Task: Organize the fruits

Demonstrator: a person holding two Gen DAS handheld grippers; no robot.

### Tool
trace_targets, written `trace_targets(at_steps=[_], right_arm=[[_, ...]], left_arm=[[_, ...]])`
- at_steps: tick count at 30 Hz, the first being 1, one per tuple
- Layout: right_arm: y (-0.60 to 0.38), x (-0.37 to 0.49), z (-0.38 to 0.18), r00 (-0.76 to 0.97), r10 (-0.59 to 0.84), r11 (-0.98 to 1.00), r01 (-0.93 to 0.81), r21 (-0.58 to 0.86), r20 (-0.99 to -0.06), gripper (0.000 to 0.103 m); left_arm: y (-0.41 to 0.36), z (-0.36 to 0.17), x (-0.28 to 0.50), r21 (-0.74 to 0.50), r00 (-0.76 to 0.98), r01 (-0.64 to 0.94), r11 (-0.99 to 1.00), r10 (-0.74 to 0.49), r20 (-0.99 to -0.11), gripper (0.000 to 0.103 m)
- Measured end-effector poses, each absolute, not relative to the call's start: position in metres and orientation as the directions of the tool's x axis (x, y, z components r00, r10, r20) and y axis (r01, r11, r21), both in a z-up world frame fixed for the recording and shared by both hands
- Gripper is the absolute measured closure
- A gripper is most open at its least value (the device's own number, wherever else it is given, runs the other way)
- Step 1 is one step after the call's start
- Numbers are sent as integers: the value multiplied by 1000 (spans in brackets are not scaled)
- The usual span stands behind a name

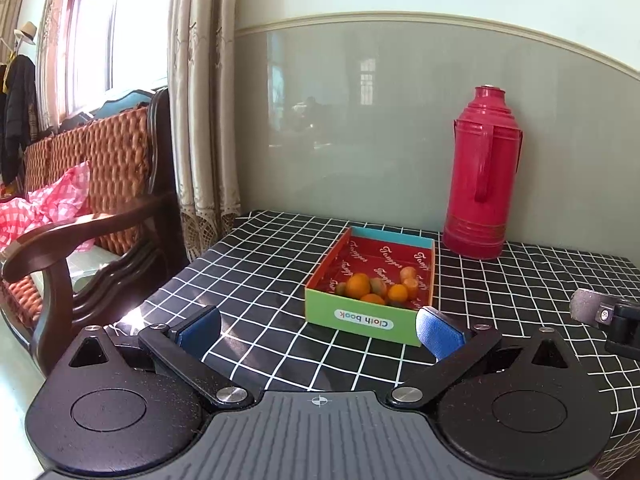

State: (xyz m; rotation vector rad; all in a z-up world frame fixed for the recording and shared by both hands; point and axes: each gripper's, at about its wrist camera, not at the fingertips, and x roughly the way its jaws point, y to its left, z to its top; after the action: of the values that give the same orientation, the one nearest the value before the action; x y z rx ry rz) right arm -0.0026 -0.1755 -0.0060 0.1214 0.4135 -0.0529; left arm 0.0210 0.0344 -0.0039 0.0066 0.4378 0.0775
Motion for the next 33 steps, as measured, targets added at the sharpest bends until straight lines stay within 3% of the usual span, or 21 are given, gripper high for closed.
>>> trace_targets(at_steps=[33], right_arm=[[-171, -2, -4, 916, -11, 991, 62, 115, -401, 6]], left_arm=[[33, -7, 24, 38, 896, -68, 997, 78, -437, 0]])
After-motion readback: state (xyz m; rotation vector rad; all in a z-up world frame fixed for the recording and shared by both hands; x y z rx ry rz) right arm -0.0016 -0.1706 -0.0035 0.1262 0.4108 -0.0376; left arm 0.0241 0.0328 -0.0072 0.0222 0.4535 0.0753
